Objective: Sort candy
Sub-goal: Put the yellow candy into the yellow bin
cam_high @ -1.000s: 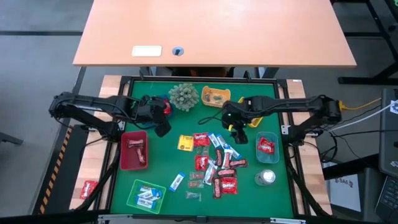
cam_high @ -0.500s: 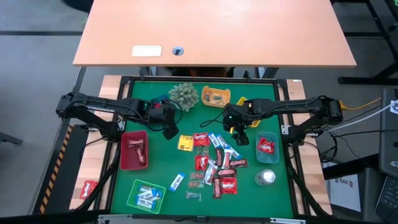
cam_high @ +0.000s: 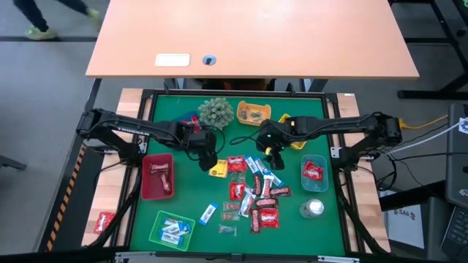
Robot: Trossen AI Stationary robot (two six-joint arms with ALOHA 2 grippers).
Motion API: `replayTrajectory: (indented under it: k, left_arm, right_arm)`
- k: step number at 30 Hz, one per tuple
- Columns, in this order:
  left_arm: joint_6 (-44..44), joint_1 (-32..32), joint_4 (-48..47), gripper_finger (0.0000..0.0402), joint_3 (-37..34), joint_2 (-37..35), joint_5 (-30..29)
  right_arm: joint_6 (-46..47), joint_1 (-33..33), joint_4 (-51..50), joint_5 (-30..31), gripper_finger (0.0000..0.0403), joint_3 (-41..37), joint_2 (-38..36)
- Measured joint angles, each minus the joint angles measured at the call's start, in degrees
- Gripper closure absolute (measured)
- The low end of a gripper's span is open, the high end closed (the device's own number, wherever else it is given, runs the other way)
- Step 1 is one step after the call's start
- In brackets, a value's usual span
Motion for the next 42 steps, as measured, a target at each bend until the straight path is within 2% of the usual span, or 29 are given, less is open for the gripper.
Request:
replayTrajectory:
  k: [7,14,20,30,38,42]
  left_arm:
    - [3.2,-0.7,2.8,0.0283,0.0,0.0,0.1]
    - [3.6,-1.3,3.0,0.0283,0.0,0.0,0.1]
    - [4.7,-1.7,3.3,0.0283,0.0,0.0,0.0]
    - [4.8,-1.8,3.2,0.0283,0.0,0.0,0.0]
    - [4.8,-1.8,3.3,0.0283,0.0,0.0,0.0]
    - [4.8,-1.8,3.3,0.0283,0.0,0.0,-0.1]
  right_arm:
    - [1.3,0.0,16.3,0.0,0.0159,0.0,4.7]
    - [7.0,0.1,33.0,-0.2,0.0159,0.0,13.6]
    - [7.6,0.1,42.7,-3.1,0.0159,0.0,21.3]
    - [10.3,0.4,50.7,-4.2,0.0159,0.1,30.7]
    - [9.9,3.1,53.6,0.6,0.0162,0.2,33.9]
    - [9.9,4.2,53.8,3.9,0.0191,0.2,33.9]
